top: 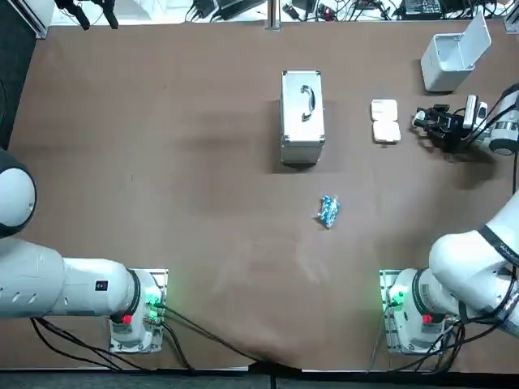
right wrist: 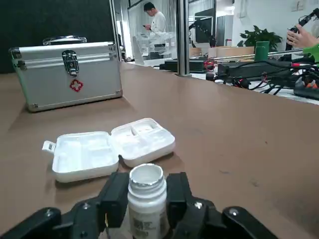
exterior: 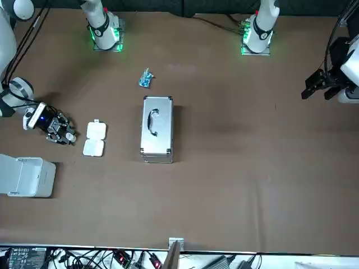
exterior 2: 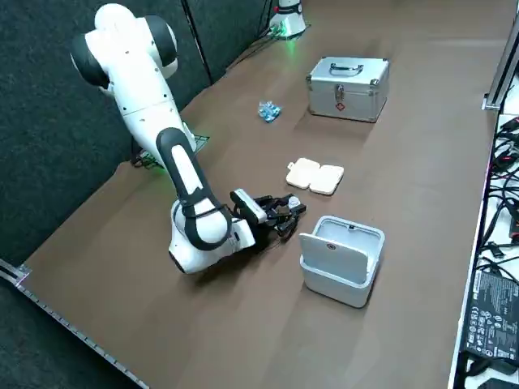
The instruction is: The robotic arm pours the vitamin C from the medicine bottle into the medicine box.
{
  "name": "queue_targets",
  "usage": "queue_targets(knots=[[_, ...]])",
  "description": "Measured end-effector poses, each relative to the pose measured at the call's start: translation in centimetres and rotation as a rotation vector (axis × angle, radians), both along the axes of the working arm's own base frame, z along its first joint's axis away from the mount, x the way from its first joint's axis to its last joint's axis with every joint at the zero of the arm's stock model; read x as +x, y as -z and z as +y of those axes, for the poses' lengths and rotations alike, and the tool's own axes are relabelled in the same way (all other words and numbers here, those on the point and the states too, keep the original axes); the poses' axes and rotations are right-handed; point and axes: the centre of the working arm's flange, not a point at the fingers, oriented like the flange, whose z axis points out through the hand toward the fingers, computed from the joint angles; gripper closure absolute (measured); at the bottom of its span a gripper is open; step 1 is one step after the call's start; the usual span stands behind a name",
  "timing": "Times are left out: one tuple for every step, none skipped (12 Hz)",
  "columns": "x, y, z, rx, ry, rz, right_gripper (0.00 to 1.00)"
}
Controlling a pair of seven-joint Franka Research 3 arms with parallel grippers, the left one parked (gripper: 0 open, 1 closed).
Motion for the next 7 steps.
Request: queue_targets(knots=[[0.0,0.0,0.0,0.004,0.003,0.009,0.57],[0.0,0.0,0.0,0.010,0.006,0.021,0.57],[0.2,-0.1,-0.1,0.012,0.008,0.026,0.57],[0.4,-0.3,-0.2,0.012,0.007,0.026,0.57],[0.6,-0.7,-0.2,0.011,0.004,0.023,0.57],[0.9,-1.1,-0.2,0.009,0.002,0.018,0.57],[1.3,-1.6,-0.2,0.005,-0.002,0.012,0.57]])
